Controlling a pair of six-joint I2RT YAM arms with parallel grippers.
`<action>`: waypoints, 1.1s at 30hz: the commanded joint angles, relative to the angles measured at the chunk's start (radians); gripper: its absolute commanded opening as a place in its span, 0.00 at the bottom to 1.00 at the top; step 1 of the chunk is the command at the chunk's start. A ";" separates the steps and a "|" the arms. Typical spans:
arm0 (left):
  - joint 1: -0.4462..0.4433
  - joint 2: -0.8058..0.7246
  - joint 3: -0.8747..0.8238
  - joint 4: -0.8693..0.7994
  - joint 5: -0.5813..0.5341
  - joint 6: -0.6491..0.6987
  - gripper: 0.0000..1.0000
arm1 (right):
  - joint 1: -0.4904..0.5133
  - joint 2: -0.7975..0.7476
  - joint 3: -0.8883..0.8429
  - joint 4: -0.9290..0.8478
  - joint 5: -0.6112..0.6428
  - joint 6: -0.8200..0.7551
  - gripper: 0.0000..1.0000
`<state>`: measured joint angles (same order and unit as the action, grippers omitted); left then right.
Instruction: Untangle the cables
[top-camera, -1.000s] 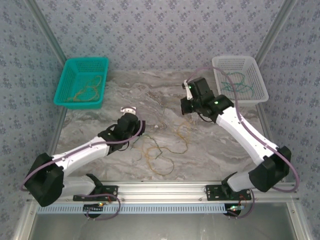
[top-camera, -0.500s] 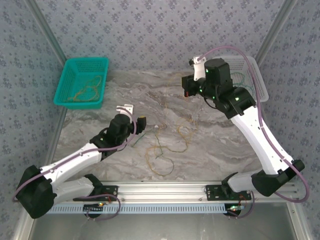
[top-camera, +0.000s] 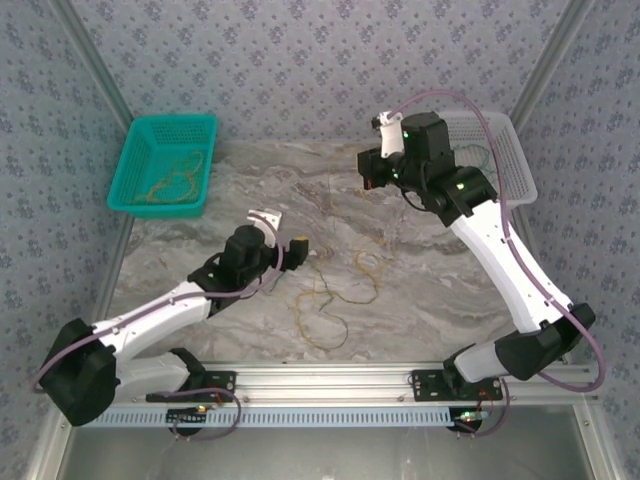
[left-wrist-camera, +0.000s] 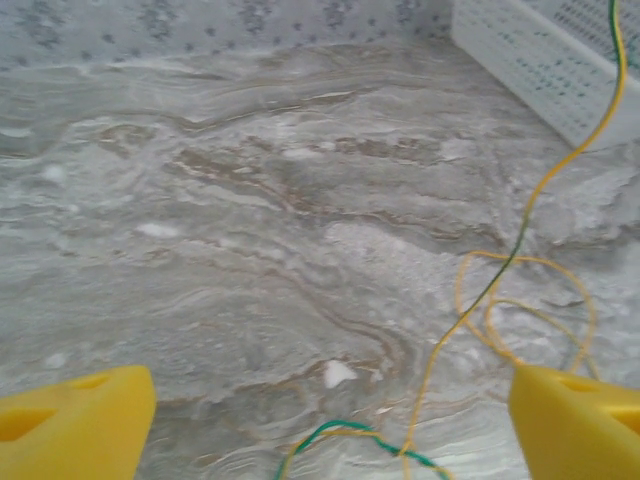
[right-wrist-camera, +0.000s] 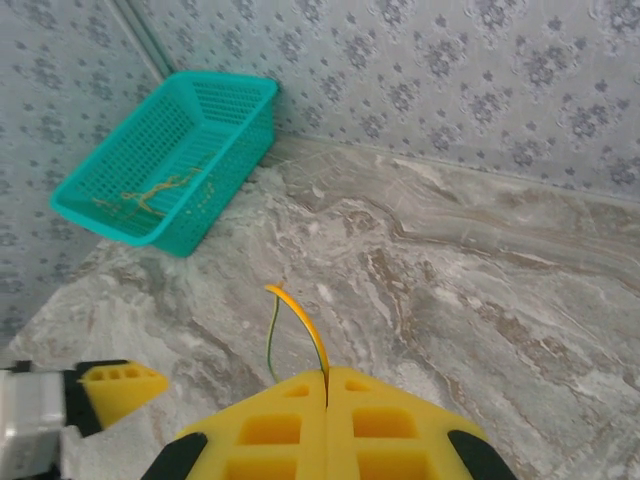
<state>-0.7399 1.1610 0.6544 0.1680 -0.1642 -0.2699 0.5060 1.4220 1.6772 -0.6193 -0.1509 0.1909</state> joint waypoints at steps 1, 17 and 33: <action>-0.005 0.059 0.113 0.106 0.094 0.074 0.93 | -0.002 -0.002 0.098 0.058 -0.103 0.028 0.00; -0.002 0.250 0.389 0.143 0.156 0.214 0.74 | 0.016 0.190 0.686 -0.103 -0.198 0.035 0.00; 0.004 0.151 0.212 0.176 -0.077 0.158 0.66 | -0.025 0.154 0.240 0.044 -0.120 0.048 0.00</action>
<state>-0.7414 1.3716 0.9291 0.3111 -0.1070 -0.0776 0.5049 1.5581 2.0064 -0.6449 -0.3023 0.2211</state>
